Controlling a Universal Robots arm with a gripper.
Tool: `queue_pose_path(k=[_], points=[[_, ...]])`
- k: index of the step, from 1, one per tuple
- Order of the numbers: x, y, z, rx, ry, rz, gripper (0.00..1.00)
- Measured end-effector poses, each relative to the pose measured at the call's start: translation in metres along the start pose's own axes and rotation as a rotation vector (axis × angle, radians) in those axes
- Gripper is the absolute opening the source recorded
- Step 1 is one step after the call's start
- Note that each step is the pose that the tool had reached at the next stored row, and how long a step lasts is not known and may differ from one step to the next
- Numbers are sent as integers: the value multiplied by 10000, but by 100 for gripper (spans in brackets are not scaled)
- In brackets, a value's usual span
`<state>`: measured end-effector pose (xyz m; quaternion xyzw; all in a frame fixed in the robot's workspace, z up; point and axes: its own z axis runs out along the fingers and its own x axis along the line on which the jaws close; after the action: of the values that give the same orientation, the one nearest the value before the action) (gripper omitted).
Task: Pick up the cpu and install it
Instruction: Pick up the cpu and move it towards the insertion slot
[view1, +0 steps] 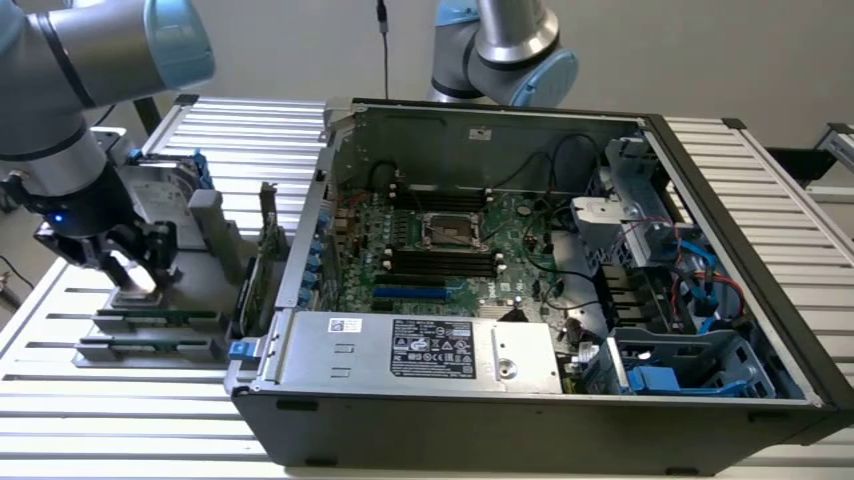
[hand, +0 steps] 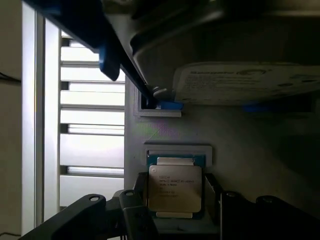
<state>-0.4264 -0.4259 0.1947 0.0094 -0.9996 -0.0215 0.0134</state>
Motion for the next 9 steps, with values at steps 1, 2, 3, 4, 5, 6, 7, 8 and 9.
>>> queue_pose_path(k=[1, 2, 3, 4, 5, 6, 7, 8, 9], points=[[1, 0, -11, 0, 5, 1, 54], [1, 1, -22, -1, 9, 0, 54], [1, 2, -33, -1, 14, 1, 54], [1, 2, -44, -1, 19, 1, 54], [1, 2, -56, -1, 25, 1, 54], [1, 3, -68, -1, 32, 2, 54], [2, 4, -82, -1, 39, 2, 54], [2, 4, -97, -1, 46, 2, 54], [2, 5, -114, -1, 53, 3, 54]])
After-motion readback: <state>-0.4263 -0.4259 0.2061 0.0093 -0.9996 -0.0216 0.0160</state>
